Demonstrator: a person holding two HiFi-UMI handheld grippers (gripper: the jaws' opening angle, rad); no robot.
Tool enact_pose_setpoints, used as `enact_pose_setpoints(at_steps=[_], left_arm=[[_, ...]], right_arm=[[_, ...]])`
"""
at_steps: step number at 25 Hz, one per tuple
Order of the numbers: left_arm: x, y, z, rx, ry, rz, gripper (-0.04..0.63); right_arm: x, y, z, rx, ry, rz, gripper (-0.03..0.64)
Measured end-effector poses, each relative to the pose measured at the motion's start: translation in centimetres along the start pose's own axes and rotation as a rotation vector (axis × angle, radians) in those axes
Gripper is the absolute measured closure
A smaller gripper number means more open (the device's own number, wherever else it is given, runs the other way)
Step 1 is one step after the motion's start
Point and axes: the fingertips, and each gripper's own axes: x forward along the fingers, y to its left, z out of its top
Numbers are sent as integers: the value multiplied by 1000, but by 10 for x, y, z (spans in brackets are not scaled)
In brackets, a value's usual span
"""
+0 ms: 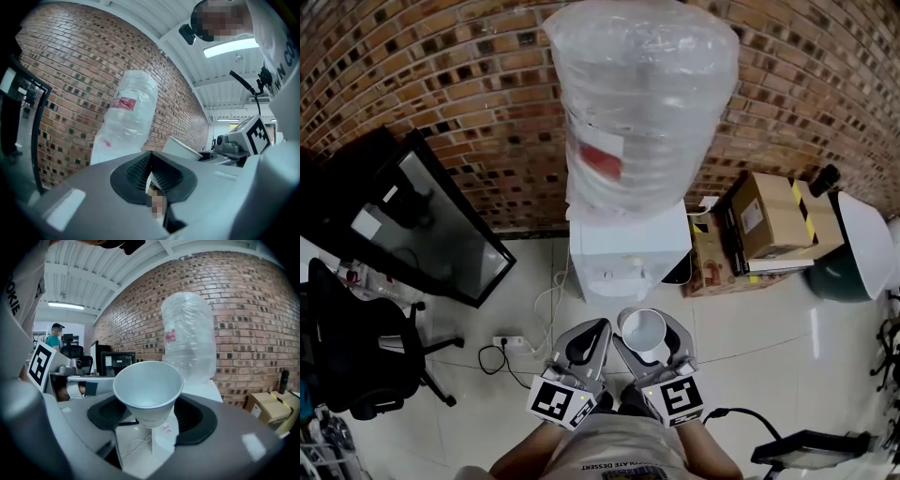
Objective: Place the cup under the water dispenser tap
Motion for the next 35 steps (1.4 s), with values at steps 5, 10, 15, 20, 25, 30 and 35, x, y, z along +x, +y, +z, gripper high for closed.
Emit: enact_pose_setpoints(at_steps=[5, 10, 15, 20, 25, 30, 35], left_arm=[[14, 7, -29, 2, 13, 12, 612], [25, 21, -60, 10, 34, 20, 612], [36, 38, -99, 4, 48, 13, 612], [54, 62, -135, -11, 64, 48, 612], [57, 68, -165, -17, 81, 44, 612], [65, 81, -195, -36, 58, 59, 612], [77, 83, -226, -59, 71, 54, 612]], right_arm=[[22, -19, -27, 9, 29, -9, 291], [45, -31, -58, -6, 38, -32, 291], [68, -39, -96, -26, 68, -51, 291], [89, -47, -131, -34, 80, -59, 291], [105, -54, -173, -20, 100, -72, 291], [126, -71, -209, -5, 89, -110, 291], [147, -87, -253, -33, 98, -130, 291]])
